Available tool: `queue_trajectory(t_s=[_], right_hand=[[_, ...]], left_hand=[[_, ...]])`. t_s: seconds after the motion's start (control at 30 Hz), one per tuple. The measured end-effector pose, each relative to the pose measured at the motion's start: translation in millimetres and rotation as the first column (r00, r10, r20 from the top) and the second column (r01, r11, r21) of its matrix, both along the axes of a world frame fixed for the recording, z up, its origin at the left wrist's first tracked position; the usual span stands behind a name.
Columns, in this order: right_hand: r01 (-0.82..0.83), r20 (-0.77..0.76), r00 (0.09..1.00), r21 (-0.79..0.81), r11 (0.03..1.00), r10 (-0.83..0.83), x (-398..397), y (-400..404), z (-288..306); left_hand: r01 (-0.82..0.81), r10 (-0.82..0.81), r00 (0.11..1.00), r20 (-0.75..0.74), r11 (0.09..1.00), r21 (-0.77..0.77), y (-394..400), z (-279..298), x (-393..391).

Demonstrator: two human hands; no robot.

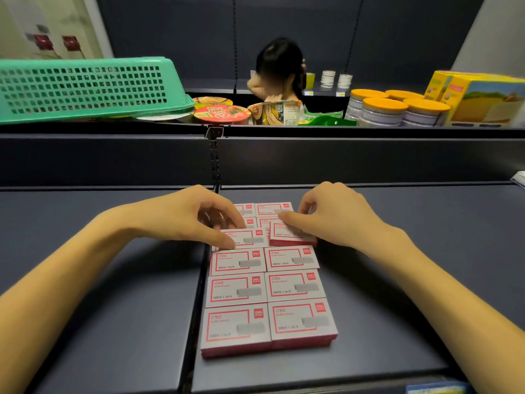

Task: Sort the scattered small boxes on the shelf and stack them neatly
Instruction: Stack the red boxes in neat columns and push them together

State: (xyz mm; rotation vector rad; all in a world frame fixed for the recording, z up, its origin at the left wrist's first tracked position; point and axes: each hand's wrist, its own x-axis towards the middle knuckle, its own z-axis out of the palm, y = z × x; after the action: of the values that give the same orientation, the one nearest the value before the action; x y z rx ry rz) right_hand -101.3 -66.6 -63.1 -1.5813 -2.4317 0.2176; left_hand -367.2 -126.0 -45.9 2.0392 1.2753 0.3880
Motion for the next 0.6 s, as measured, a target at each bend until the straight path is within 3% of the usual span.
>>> queue_trajectory(t_s=[0.2, 0.33, 0.6], right_hand=[[-0.056, -0.02, 0.998, -0.091, 0.994, 0.054, 5.0, -0.8, 7.0], [-0.059, -0.012, 0.998, -0.046, 0.997, 0.058, 9.8, -2.4, 14.8], [-0.329, -0.271, 0.923, -0.183, 0.927, 0.274, 0.1, -11.1, 6.4]], left_hand=[[0.002, -0.002, 0.999, -0.035, 1.0, 0.002, 1.3, -0.3, -4.4], [0.006, -0.006, 0.999, -0.033, 1.0, 0.01, 2.7, -0.5, -5.8], [0.026, -0.026, 0.999, -0.043, 1.0, -0.002, 1.8, 2.4, -9.3]])
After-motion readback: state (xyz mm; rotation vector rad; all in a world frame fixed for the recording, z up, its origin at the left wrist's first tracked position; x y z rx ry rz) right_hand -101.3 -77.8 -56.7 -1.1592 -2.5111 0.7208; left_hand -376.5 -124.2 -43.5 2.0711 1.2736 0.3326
